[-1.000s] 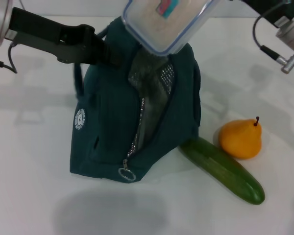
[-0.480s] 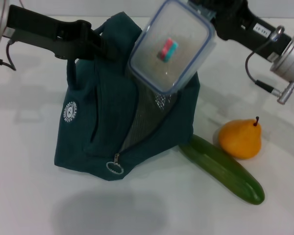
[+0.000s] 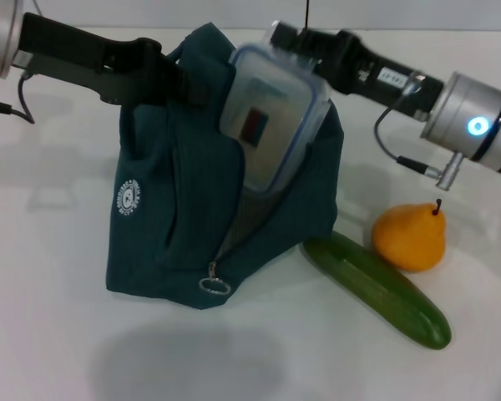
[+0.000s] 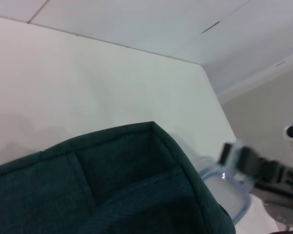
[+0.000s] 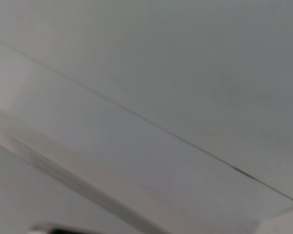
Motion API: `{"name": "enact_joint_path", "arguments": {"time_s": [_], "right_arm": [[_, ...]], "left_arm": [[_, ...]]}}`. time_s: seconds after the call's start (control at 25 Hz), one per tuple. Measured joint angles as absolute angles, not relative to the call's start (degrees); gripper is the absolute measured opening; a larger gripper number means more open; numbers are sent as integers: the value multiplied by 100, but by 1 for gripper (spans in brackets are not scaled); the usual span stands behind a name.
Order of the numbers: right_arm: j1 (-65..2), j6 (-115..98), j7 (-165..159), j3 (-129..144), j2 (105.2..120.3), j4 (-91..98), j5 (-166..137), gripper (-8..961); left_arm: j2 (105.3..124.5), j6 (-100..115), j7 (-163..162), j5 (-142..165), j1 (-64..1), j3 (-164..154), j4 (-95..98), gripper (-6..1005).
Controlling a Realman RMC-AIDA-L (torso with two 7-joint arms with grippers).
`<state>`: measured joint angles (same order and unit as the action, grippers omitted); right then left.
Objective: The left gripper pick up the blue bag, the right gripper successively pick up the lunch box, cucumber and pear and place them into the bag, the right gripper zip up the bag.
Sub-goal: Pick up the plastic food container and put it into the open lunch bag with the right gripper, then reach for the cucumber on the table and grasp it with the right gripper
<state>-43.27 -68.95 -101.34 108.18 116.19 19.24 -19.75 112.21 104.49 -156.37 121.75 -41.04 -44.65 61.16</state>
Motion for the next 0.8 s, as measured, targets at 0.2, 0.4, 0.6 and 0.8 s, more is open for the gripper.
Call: {"name": "enact_joint_path", "arguments": {"time_s": [0.2,0.4,0.6,0.8], "right_arm": [[-4371,-6370,-9925,11297,11619,2230,-1956,108],[-4383,-6144,-9644,11450,11619,2509,-1950,109],[-4312,-6143,-9537,11356,11619,2459,-1930,110],[-4044,-6465,-9353,10990,11611,2440,-1884,209]], "left_arm": [[11230,10450,-15629,12172,-4103,-4465,6117,42],[11233,10454,-15627,12161,-4067,-4465,6117,41],[11233,10464,-15627,12154,-4054,-4465,6117,41],[11209,10460,-15627,12154,-4051,-4458,6118,41]]}}
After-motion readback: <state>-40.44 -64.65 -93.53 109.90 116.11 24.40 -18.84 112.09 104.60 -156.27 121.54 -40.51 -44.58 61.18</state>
